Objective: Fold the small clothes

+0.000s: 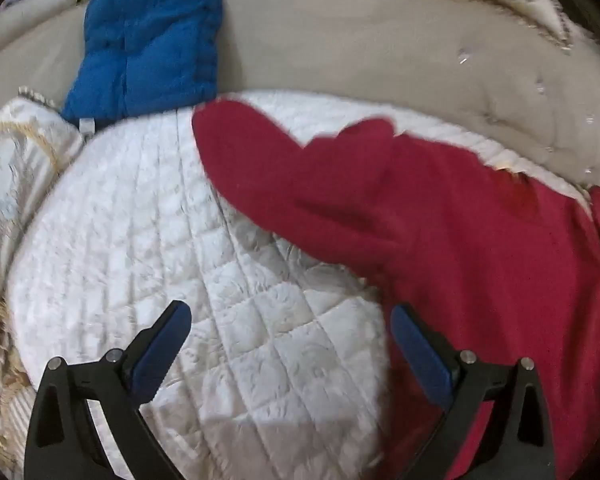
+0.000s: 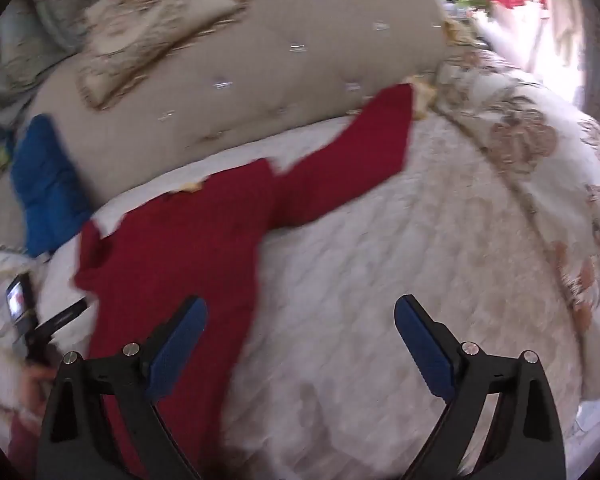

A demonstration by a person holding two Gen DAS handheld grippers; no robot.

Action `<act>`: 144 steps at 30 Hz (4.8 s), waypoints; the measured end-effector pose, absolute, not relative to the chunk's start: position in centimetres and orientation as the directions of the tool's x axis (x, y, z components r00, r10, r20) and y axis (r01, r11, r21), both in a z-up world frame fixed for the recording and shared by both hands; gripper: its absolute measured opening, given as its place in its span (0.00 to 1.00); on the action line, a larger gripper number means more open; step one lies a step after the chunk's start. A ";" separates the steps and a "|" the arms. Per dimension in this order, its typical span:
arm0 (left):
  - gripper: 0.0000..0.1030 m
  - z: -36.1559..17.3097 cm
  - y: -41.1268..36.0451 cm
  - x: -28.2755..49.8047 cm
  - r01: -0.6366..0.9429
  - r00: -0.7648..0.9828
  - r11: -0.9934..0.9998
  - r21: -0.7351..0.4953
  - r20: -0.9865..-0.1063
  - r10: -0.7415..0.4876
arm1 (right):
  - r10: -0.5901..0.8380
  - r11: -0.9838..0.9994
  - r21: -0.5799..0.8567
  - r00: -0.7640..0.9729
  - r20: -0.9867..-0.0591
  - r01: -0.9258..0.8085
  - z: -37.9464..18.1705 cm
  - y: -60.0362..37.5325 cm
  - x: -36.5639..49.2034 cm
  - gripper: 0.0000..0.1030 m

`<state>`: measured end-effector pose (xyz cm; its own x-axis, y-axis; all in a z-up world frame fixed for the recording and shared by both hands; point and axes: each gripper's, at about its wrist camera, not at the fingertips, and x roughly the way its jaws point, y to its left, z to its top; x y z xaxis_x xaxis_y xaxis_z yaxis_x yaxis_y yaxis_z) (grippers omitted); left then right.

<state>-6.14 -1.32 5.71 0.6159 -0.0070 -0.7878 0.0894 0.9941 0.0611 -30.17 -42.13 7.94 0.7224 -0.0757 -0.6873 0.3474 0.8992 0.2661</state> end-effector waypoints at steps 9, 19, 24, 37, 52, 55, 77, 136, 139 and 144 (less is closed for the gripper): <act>0.99 11.4 -1.9 -11.7 0.156 0.710 0.981 0.113 -0.704 -0.032 | 0.188 0.934 0.351 0.731 -0.656 0.074 11.5 -32.6 -32.9 0.77; 0.99 14.2 -3.4 -13.0 0.203 0.726 0.977 0.061 -0.679 -0.108 | 0.141 0.976 0.215 0.799 -0.585 -0.014 15.1 -27.4 -30.6 0.77; 0.99 14.0 -4.8 -12.2 0.230 0.715 0.972 0.054 -0.687 -0.131 | -0.040 0.995 0.049 0.802 -0.596 0.087 13.4 -27.8 -26.4 0.77; 0.99 11.8 -7.1 -7.5 0.285 0.678 0.958 0.010 -0.709 -0.194 | -0.102 0.979 0.069 0.754 -0.649 0.192 9.2 -30.4 -19.2 0.75; 0.99 8.5 -6.4 -4.2 0.234 0.665 0.972 0.017 -0.732 -0.147 | -0.122 0.971 0.071 0.722 -0.682 0.230 5.3 -30.6 -14.8 0.72; 0.99 8.0 -6.0 -3.7 0.220 0.664 0.975 0.014 -0.735 -0.139 | -0.129 0.971 0.058 0.717 -0.685 0.231 4.8 -30.4 -14.2 0.72; 0.99 6.8 -4.2 -1.6 0.159 0.647 0.987 0.003 -0.755 -0.101 | -0.102 0.979 0.050 0.682 -0.724 0.199 2.4 -28.7 -12.0 0.67; 0.99 6.4 -4.4 -1.4 0.166 0.649 0.986 -0.001 -0.753 -0.110 | -0.132 0.960 0.080 0.681 -0.720 0.270 1.6 -31.6 -12.4 0.67; 0.99 6.3 -4.1 -1.3 0.155 0.649 0.988 -0.001 -0.754 -0.103 | -0.130 0.956 0.090 0.680 -0.722 0.278 1.5 -31.9 -12.4 0.67; 0.99 6.3 -4.0 -1.2 0.154 0.648 0.988 -0.001 -0.755 -0.102 | -0.135 0.956 0.084 0.678 -0.722 0.280 1.5 -31.9 -12.4 0.67</act>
<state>-1.16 -3.99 6.34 0.6479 -0.1021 -0.7548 0.1542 0.9880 -0.0013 -12.38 -31.89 1.46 0.6784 -0.1351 -0.7222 0.2803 0.9562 0.0845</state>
